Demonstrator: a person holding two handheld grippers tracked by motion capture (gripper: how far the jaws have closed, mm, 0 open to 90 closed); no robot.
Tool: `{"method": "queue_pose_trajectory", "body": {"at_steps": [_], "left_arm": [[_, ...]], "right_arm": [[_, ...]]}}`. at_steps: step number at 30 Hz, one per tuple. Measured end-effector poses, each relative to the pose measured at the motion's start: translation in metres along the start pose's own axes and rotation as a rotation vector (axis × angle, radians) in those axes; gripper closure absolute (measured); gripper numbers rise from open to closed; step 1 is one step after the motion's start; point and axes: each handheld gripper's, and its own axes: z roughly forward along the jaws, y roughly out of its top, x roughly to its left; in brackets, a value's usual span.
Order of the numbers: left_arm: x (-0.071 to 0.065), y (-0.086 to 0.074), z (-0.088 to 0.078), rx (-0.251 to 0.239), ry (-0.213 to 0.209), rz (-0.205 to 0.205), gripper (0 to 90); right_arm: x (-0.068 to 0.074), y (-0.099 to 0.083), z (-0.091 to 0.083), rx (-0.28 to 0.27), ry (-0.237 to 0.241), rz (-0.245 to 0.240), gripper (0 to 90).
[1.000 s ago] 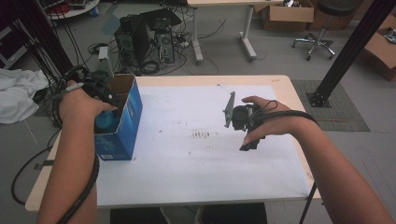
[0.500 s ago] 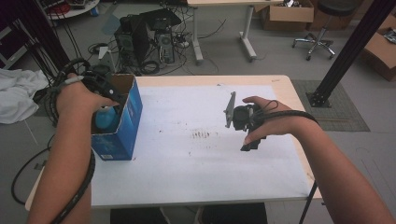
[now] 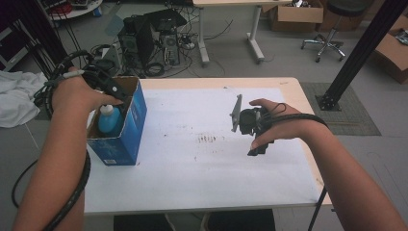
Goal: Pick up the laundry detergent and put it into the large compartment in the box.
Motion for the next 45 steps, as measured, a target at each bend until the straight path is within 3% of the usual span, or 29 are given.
{"method": "queue_pose_trajectory", "body": {"at_steps": [10,17,22,28,35,39,45], "left_arm": [[-0.002,-0.004,-0.007,-0.002,-0.001,0.034,0.1],[-0.006,-0.006,-0.015,-0.023,-0.001,0.055,0.1],[-0.015,-0.006,-0.025,-0.049,-0.021,0.125,0.1],[-0.037,-0.005,-0.031,-0.045,-0.057,0.270,0.1],[-0.068,-0.006,-0.030,-0.068,-0.098,0.499,0.1],[-0.088,-0.009,-0.025,-0.024,-0.153,0.636,0.1],[-0.119,-0.015,-0.017,-0.017,-0.159,0.830,0.1]], "right_arm": [[0.000,0.000,-0.001,0.003,0.000,0.003,15.9],[0.000,0.002,-0.002,0.004,0.000,0.000,15.9],[-0.001,0.001,-0.003,0.004,-0.001,0.001,15.9],[-0.002,-0.001,-0.005,-0.002,-0.002,-0.001,15.9],[-0.001,0.000,-0.006,0.004,0.003,0.000,15.9],[0.000,0.001,-0.007,0.007,0.010,-0.006,15.9],[0.000,0.003,-0.007,0.001,0.015,-0.023,15.9]]}}
